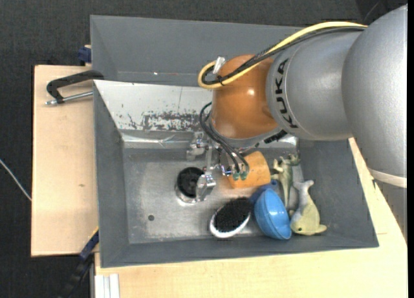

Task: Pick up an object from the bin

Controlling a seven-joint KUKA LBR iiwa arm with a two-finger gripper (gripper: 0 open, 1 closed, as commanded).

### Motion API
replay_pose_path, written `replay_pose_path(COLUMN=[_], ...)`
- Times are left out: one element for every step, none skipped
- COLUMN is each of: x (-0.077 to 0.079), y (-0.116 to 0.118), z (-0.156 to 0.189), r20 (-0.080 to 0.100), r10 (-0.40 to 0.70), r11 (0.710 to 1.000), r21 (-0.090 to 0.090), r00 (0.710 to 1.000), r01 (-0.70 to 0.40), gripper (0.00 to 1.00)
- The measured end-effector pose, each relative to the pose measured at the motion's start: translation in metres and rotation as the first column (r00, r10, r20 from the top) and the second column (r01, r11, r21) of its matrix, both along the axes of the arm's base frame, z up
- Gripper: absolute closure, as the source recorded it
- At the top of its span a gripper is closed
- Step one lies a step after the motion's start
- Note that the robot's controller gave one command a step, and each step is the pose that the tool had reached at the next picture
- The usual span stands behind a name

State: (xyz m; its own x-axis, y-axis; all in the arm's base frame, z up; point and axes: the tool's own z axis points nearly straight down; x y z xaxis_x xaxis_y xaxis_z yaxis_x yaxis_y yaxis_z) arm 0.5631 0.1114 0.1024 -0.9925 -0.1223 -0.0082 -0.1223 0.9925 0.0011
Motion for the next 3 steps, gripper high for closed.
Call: replay_pose_path(x=[0.007,0.023,0.016], y=[-0.022,0.001,-0.001], z=[-0.001,-0.029,-0.029], r20=[-0.002,-0.002,0.001], r10=[0.184,0.658,0.876], r11=[0.983,0.753,0.483], r21=[-0.002,-0.004,-0.006], r00=[0.983,0.753,0.483], r01=[-0.184,-0.658,-0.876], gripper=[0.00,0.00,0.00])
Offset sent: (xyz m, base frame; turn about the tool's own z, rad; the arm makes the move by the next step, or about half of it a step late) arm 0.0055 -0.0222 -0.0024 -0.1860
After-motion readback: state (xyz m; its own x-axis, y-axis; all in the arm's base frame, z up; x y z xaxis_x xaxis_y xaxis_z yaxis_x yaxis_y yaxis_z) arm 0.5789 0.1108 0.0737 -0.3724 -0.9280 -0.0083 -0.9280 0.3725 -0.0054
